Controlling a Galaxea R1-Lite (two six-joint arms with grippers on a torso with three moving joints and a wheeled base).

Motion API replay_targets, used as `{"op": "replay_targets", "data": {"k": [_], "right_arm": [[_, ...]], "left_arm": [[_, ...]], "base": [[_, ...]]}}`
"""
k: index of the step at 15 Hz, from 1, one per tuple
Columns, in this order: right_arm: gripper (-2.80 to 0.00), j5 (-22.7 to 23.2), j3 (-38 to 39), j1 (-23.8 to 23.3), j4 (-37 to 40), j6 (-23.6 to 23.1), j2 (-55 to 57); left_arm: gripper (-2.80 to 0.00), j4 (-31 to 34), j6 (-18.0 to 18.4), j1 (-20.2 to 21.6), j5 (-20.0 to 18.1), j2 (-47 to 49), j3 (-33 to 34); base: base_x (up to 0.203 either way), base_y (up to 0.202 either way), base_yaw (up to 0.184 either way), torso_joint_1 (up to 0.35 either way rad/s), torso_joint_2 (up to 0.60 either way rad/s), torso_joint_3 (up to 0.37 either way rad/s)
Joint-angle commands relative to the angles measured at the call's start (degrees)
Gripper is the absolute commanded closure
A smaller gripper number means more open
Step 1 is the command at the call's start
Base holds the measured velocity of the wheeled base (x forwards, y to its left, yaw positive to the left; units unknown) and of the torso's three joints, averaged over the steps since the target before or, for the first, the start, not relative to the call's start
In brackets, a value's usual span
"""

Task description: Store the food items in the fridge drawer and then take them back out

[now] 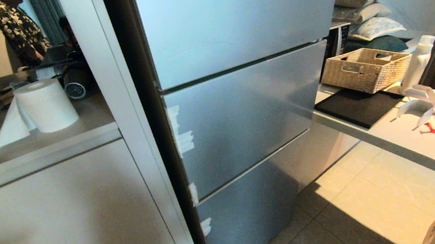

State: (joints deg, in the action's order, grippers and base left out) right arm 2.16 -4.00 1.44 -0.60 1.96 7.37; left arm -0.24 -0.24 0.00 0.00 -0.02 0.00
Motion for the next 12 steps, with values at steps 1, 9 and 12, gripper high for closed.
{"op": "replay_targets", "data": {"k": [1, 9, 12], "right_arm": [[0.0, -4.2, 1.9, -1.2, 5.6, -0.8, -7.3], [0.0, -4.2, 2.0, -1.3, 5.5, -0.2, -7.4], [0.0, -4.2, 2.0, -1.3, 5.5, -0.1, -7.3]], "left_arm": [[0.0, 0.0, 0.0, 0.0, 0.0, 0.0, 0.1], [0.0, 0.0, 0.0, 0.0, 0.0, 0.0, 0.1], [0.0, 0.0, 0.7, 0.0, 0.0, 0.0, 0.0]], "base": [[0.0, 0.0, 0.0, 0.0, 0.0, 0.0], [0.0, 0.0, 0.0, 0.0, 0.0, 0.0], [0.0, 0.0, 0.0, 0.0, 0.0, 0.0]]}}
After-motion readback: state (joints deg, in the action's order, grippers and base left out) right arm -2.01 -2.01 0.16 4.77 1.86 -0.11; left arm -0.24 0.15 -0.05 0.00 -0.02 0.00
